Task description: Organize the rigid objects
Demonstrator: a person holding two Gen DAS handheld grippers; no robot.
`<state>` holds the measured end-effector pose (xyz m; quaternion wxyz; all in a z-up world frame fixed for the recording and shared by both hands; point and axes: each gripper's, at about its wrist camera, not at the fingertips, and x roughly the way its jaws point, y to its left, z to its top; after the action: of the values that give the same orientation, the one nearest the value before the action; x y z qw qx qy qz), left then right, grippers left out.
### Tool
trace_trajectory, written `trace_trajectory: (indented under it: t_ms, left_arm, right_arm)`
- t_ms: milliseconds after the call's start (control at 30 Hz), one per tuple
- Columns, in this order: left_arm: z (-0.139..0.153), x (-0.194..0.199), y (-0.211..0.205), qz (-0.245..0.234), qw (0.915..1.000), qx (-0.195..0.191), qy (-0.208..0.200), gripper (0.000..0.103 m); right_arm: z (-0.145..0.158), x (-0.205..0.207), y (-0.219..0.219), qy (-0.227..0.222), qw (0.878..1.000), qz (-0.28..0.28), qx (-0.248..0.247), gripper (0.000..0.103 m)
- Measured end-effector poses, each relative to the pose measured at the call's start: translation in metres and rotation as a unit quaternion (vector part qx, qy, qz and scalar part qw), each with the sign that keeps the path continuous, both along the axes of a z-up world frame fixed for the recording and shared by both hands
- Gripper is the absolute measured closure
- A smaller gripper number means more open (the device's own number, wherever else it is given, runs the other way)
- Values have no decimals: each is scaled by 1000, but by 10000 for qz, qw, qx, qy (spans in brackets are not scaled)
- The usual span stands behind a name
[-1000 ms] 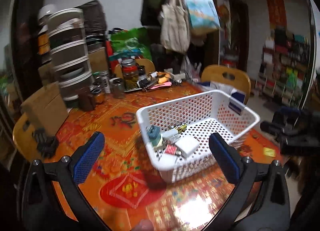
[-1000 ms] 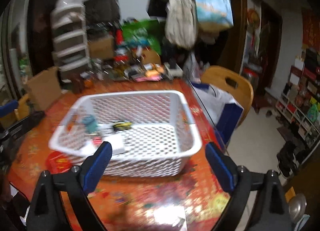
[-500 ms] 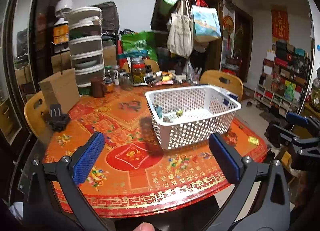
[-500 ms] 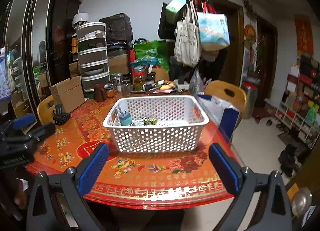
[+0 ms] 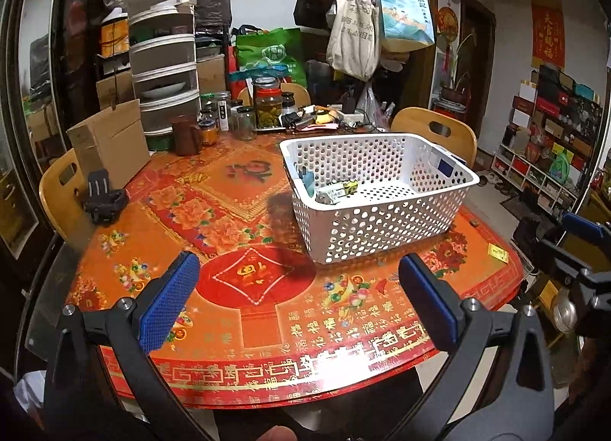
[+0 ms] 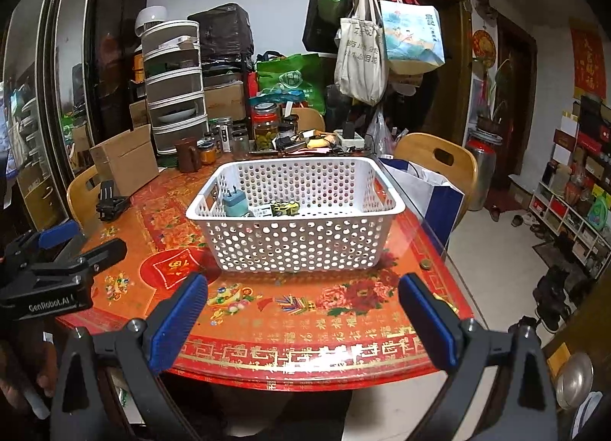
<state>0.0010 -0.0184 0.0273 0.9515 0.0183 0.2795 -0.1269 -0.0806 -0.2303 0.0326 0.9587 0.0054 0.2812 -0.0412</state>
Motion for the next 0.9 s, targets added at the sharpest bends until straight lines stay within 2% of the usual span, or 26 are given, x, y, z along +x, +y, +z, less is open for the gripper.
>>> trace_trajectory:
  t_ms: [900]
  left_arm:
    - [10, -10, 0, -25, 9999, 47, -112, 0]
  right_arm:
    - [1, -5, 10, -2, 9999, 122, -103, 3]
